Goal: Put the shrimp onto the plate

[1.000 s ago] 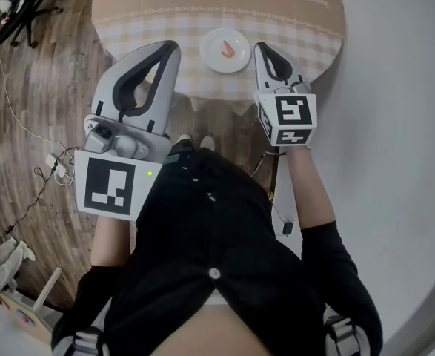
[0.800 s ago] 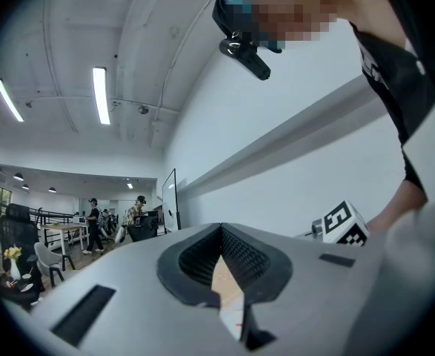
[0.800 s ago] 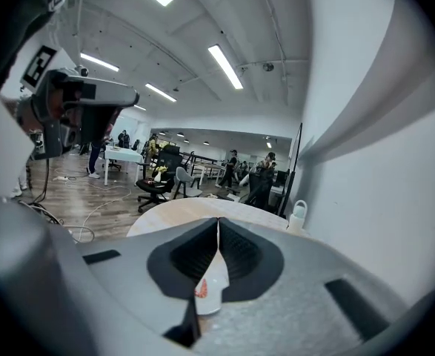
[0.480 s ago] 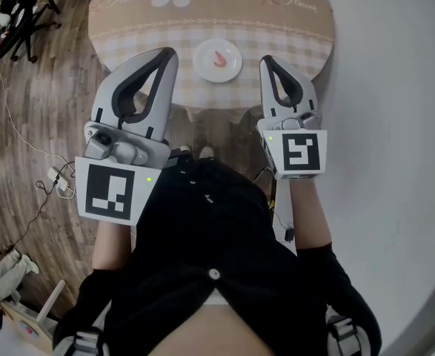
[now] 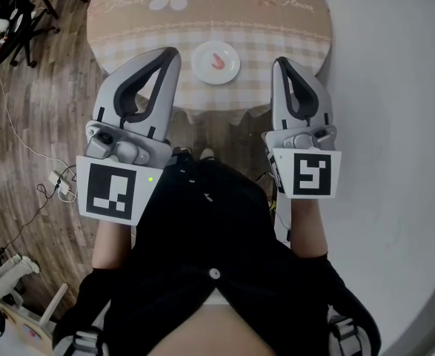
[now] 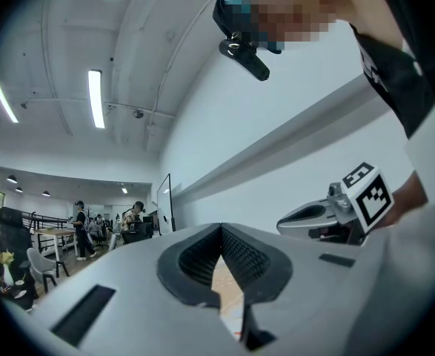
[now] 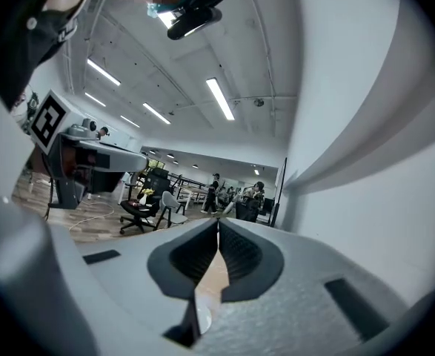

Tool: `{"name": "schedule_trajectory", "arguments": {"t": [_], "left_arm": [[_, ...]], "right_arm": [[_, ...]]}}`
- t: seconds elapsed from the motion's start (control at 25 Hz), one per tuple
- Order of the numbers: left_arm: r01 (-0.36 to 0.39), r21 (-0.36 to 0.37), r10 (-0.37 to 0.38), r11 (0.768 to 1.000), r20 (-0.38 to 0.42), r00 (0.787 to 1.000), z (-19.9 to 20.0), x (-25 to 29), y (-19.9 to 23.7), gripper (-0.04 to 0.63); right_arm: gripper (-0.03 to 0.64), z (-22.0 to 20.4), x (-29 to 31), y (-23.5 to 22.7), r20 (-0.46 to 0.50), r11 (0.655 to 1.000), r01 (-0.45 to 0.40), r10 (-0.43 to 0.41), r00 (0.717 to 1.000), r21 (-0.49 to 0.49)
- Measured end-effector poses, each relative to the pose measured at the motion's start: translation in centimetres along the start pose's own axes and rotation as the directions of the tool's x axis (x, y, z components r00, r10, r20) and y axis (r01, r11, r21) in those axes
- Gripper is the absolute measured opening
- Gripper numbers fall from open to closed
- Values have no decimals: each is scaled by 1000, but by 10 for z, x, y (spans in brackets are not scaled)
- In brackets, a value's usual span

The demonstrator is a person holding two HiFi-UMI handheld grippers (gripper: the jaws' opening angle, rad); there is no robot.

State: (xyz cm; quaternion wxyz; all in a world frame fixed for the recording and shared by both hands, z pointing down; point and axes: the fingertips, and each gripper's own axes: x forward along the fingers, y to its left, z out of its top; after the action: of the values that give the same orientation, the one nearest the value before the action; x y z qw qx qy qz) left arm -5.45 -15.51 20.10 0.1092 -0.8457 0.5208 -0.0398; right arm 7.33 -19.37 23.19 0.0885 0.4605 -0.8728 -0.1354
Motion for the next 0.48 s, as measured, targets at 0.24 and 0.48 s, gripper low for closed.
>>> {"name": "schedule_trajectory", "arguments": {"t": [0.24,0.48], "left_arm": [[6,3,-6,1000,1,1000,0,0,0,3],[4,-6,-4,1000,-1,1000,-3,0,3,3]], "right_arm": [[3,7,-2,0,11,1000,15,-15,1000,25],[3,9,3,5,15,1000,3,-4,1000,19]]}}
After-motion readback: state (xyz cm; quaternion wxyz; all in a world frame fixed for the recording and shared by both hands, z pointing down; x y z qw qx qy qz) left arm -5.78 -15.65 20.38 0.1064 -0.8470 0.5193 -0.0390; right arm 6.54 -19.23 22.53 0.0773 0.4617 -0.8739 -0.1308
